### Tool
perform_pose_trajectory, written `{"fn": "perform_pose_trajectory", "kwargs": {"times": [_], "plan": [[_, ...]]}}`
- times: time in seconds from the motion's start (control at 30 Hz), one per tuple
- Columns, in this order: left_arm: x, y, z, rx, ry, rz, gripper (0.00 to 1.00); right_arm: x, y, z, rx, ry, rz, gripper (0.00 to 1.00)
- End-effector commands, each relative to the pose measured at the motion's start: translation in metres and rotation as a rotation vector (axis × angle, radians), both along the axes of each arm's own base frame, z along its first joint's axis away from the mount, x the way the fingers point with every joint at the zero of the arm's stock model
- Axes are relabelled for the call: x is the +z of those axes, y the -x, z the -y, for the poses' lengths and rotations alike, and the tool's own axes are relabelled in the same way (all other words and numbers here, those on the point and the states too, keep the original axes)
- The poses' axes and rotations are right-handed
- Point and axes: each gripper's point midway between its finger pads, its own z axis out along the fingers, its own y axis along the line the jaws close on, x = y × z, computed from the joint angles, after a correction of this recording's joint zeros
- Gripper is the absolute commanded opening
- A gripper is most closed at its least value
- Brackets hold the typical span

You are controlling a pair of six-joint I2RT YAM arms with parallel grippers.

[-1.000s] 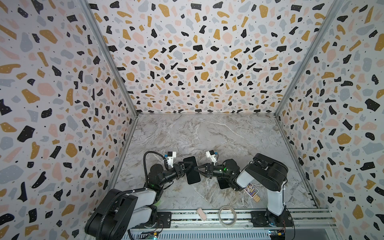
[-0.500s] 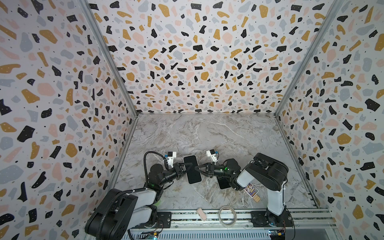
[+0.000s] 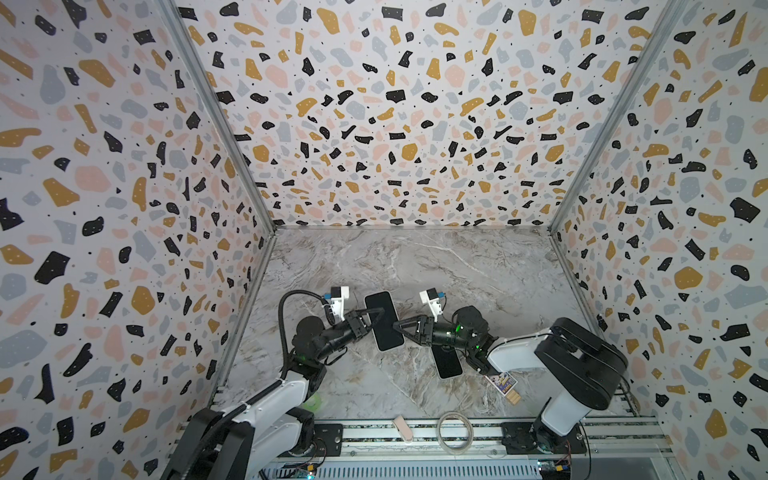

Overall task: Take the phone out of the phone case
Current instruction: Pass the phone, then remove the phone case from the phone.

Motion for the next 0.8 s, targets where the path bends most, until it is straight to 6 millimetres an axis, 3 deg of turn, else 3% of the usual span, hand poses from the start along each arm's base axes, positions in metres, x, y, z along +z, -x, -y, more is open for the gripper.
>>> {"fn": "perform_pose_trajectory", "kwargs": {"times": [0.0,0.13,0.3,0.5,0.6,0.77], "plan": [[0.049,-0.012,-0.007,0.085,-0.032,0.176,0.0,0.003,-0.011,0.016,-0.091,0.152,0.114,0.82],[0.092,-0.022,-0.014,0.162,-0.001,0.285,0.0,0.042,-0.012,0.036,-0.178,0.147,0.235,0.87],[0.149,-0.025,-0.024,0.25,0.128,0.418,0.0,0.101,0.005,0.055,-0.222,-0.02,0.398,0.89],[0.206,-0.009,-0.026,0.314,0.303,0.572,0.0,0.148,0.026,0.056,-0.221,-0.206,0.56,0.87],[0.228,0.005,-0.035,0.365,0.411,0.637,0.0,0.162,0.03,0.05,-0.213,-0.282,0.591,0.87],[0.245,0.021,-0.042,0.423,0.521,0.679,0.0,0.194,0.046,0.048,-0.209,-0.441,0.687,0.85]]}}
